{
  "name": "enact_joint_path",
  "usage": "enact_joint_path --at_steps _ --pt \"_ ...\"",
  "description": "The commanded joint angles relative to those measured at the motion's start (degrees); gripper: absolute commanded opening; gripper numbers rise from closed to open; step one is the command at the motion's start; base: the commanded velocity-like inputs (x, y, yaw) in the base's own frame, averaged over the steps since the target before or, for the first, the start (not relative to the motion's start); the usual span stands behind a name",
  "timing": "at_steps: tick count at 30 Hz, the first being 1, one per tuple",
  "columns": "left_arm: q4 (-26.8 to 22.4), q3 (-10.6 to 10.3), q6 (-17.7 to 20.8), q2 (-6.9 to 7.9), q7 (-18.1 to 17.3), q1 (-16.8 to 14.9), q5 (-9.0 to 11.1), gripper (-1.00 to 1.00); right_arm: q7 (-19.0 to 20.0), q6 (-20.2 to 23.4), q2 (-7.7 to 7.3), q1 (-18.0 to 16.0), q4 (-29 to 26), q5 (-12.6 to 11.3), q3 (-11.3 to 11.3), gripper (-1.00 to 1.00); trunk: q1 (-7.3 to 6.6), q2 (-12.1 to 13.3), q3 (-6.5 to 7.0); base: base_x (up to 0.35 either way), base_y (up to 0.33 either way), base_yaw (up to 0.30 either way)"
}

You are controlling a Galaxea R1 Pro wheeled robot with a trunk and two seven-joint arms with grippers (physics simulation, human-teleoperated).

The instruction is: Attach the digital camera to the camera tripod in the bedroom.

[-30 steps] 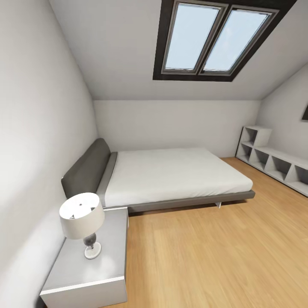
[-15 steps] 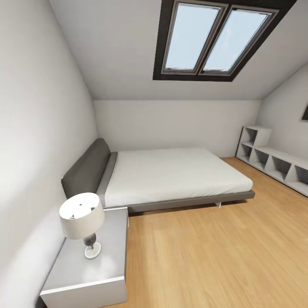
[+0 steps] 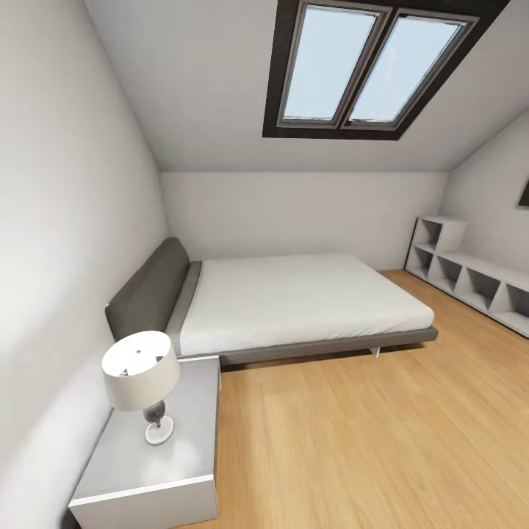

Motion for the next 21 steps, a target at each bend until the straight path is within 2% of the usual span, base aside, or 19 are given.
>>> enact_joint_path --at_steps 1,8,21 --pt "0.0 0.0 -0.1 0.2 0.0 0.0 0.0 1.0 0.0 -0.3 0.0 0.0 0.0 0.0 0.0 1.0 0.0 0.0 -0.04 0.0 0.0 0.0" --pt "3.0 -0.1 -0.3 0.7 0.0 0.0 0.0 1.0 -0.1 -2.8 -0.04 0.0 0.3 -0.2 -0.1 1.0 0.0 0.0 0.11 0.0 0.0 -0.124" --pt "5.0 -0.3 -3.5 0.67 0.0 0.0 0.0 1.0 -0.1 -4.1 -0.02 0.0 0.4 -0.2 -0.1 1.0 0.0 0.0 0.63 0.0 0.0 -0.248"
